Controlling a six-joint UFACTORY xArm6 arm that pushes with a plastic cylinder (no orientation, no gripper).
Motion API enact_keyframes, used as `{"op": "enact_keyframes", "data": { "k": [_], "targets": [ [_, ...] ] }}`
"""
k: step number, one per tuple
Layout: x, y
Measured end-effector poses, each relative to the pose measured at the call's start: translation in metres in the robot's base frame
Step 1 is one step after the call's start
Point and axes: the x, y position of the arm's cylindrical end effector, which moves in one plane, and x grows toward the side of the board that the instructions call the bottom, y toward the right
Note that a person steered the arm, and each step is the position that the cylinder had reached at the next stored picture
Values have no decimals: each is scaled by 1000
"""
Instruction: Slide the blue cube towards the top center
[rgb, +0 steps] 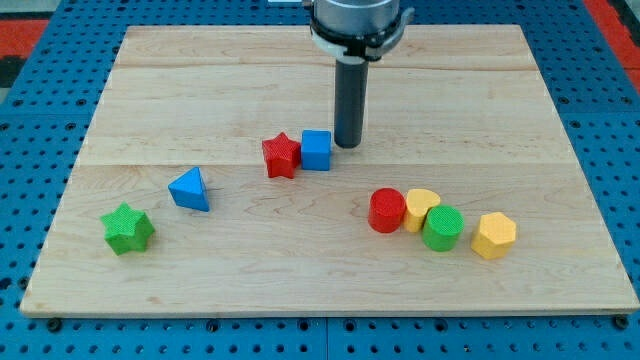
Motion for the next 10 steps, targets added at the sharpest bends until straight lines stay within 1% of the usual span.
{"op": "enact_keyframes", "data": {
  "k": [1,2,3,4,5,6,7,8,9,10],
  "targets": [
    [31,54],
    [57,72],
    [57,72],
    [59,61],
    [69,21],
    [78,5],
    [75,-12],
    [81,-20],
    [34,-32],
    [42,-30]
  ]
}}
